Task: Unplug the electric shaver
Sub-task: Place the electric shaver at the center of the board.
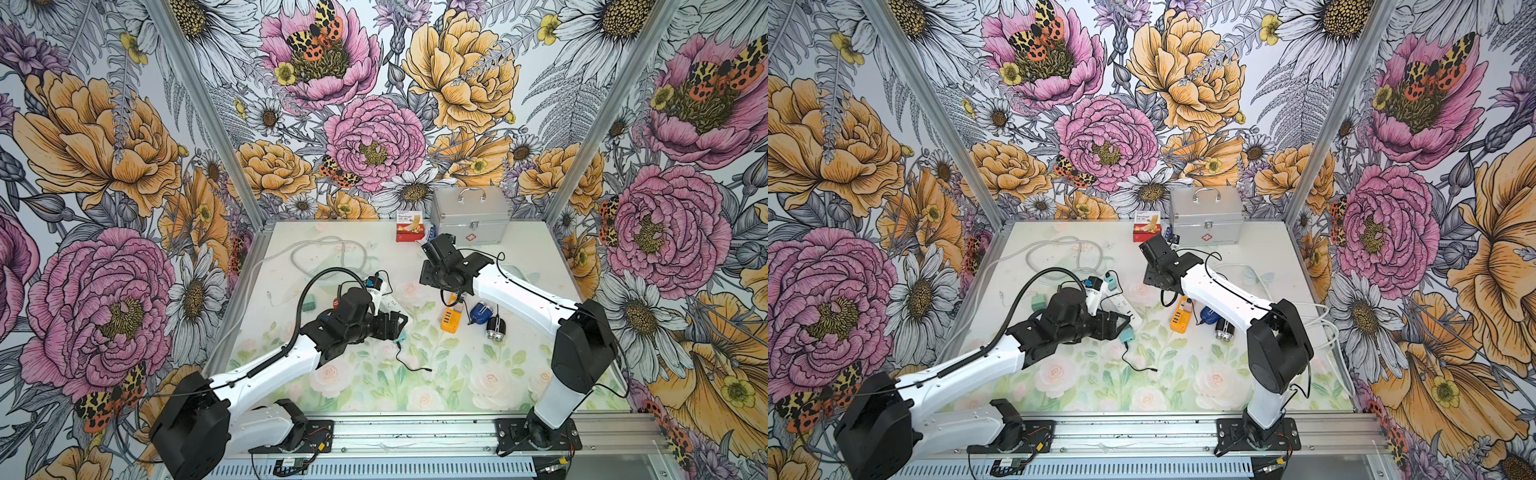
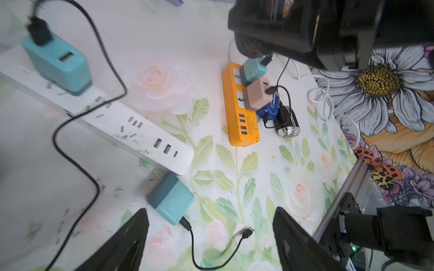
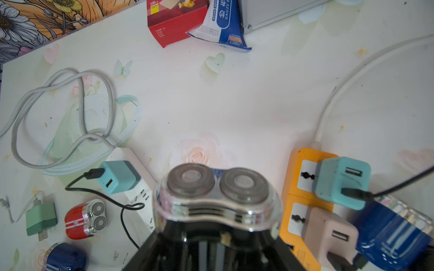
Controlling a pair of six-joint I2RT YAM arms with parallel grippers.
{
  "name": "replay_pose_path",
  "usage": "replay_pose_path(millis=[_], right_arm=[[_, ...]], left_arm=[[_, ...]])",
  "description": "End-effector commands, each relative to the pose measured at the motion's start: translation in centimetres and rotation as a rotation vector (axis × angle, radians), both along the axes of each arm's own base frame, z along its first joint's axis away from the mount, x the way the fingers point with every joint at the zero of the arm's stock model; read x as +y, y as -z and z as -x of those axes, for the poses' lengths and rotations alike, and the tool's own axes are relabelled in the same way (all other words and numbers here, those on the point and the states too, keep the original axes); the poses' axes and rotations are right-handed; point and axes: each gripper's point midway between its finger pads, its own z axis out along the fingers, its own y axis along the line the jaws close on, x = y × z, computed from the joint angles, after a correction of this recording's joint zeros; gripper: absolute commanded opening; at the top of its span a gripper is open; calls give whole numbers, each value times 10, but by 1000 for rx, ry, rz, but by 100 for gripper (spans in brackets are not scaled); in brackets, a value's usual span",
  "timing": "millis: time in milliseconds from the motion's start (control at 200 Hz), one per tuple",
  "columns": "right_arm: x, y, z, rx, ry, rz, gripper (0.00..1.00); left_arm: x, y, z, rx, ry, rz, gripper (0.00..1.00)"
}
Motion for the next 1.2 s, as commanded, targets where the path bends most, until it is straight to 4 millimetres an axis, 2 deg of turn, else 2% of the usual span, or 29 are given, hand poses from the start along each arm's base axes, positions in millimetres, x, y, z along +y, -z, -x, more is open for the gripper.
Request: replay_pose_path(millis=[0, 95, 185, 360, 440, 480, 490, 510, 625, 806, 976, 1196], right_arm=[[16, -29, -19, -93, -53, -9, 30], [37, -42, -24, -130, -123, -7, 29], [61, -53, -27, -164, -199, -1, 29], [114, -60, -28, -213, -370, 23, 28], [135, -57, -26, -223, -440, 32, 28], [140, -55, -28, -227, -463, 42, 28], [150, -54, -21, -229, -490, 42, 28], [156, -53, -18, -230, -514, 45, 28], [182, -42, -9, -244, -614, 87, 28], [206, -18, -5, -238, -693, 130, 28], [212, 10, -6, -208, -726, 169, 28], [210, 47, -10, -166, -745, 235, 28]], left_arm=[[50, -29, -24, -43, -210, 35, 86], [91, -46, -43, -58, -352, 85, 88], [127, -46, -57, -30, -465, 92, 87], [184, -31, -75, 59, -646, 120, 87], [200, -22, -80, 102, -691, 139, 87], [204, -18, -82, 118, -700, 144, 87], [205, -17, -82, 122, -701, 144, 87], [206, -15, -83, 129, -705, 143, 87], [210, -8, -86, 150, -705, 136, 87], [214, -3, -84, 165, -705, 129, 87], [216, 0, -78, 172, -705, 118, 87], [216, 7, -75, 190, -705, 115, 87]])
